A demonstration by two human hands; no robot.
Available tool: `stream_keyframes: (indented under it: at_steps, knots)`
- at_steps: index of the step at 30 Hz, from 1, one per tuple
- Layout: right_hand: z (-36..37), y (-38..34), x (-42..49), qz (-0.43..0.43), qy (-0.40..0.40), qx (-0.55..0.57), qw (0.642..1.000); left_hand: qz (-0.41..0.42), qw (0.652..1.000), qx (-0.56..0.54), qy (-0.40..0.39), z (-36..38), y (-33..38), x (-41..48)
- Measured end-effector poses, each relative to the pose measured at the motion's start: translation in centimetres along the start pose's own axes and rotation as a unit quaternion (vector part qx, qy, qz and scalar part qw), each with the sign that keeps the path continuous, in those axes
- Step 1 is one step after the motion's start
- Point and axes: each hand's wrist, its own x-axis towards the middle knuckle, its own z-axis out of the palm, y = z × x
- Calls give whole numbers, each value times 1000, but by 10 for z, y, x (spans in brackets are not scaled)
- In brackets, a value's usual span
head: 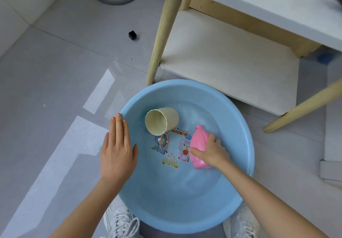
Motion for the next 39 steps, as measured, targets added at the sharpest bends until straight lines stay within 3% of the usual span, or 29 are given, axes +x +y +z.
stream_keyframes:
  at_steps: [8,21,23,26,29,35,39]
  knots:
    - [5,-4,0,1,14,-14,1000,-20,999,-48,12,-3,0,0]
    - [7,-3,-3,0,29,-9,1000,-205,942,-265,34,-11,1,1]
    - [8,-2,-3,0,31,-8,999,-248,918,-309,23,-15,1,4]
    - [9,-1,-3,-1,36,-6,999,-330,855,-399,-38,-22,-6,12]
    - [11,2,-5,-1,47,0,999,-346,814,-458,-84,-27,-11,18]
    - [17,8,-13,1,70,45,997,-342,816,-459,-82,-40,-4,12]
    - [20,17,-24,22,75,89,993,-320,842,-428,-75,-54,8,4]
